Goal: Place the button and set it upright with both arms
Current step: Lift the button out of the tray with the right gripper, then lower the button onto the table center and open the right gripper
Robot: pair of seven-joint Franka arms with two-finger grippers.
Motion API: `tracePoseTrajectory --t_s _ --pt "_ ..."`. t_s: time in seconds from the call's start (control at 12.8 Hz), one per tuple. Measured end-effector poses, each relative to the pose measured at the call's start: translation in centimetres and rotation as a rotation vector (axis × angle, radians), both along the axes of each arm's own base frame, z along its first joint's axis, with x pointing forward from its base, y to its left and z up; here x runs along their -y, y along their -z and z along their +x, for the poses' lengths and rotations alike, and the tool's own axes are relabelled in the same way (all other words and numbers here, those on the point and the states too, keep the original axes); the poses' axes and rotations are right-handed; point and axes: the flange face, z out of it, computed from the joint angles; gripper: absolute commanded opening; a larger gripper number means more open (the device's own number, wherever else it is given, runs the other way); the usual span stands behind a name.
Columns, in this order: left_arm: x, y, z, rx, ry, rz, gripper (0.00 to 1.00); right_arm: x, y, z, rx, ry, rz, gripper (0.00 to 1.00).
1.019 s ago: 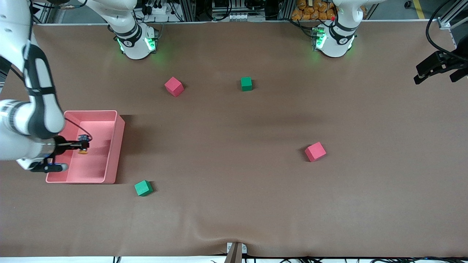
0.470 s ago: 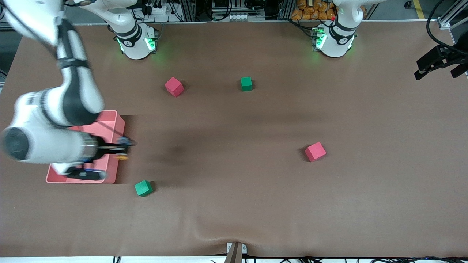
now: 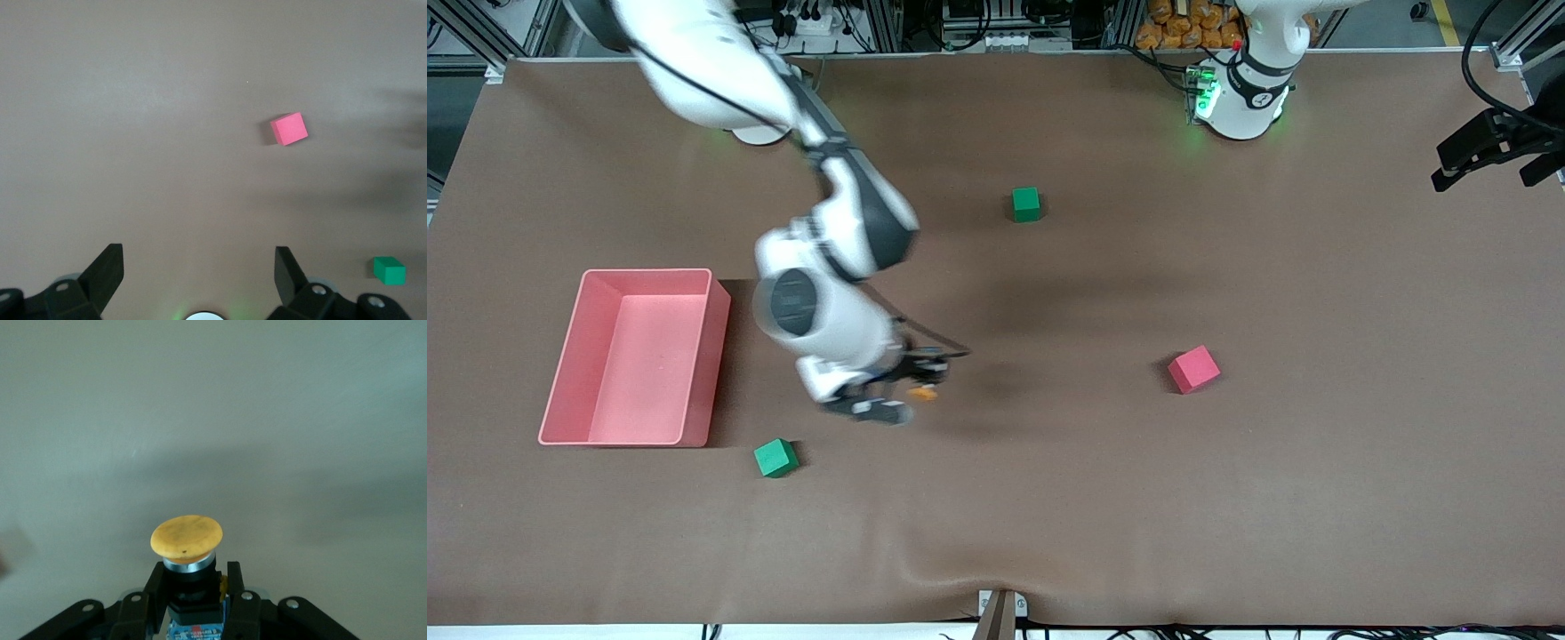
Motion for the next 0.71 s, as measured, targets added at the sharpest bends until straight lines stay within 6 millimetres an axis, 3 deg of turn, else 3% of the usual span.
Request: tracePoseTrajectory --t_s 0.08,0.24,0.71 --pt "0.0 0.0 0.0 -0.001 0.001 0.000 1.00 -2.4 2.4 -1.3 0.011 -0.021 -0.001 0.00" --pt "0.4 0.0 0.0 -0.001 0.007 0.001 1.00 -5.1 5.7 -3.2 0.011 -0.062 -0.016 0.00" --pt "0.6 0.1 -0.2 -0.013 0.010 0.001 1.00 -8.4 10.0 -6.8 -0.027 -0.112 -0.067 0.03"
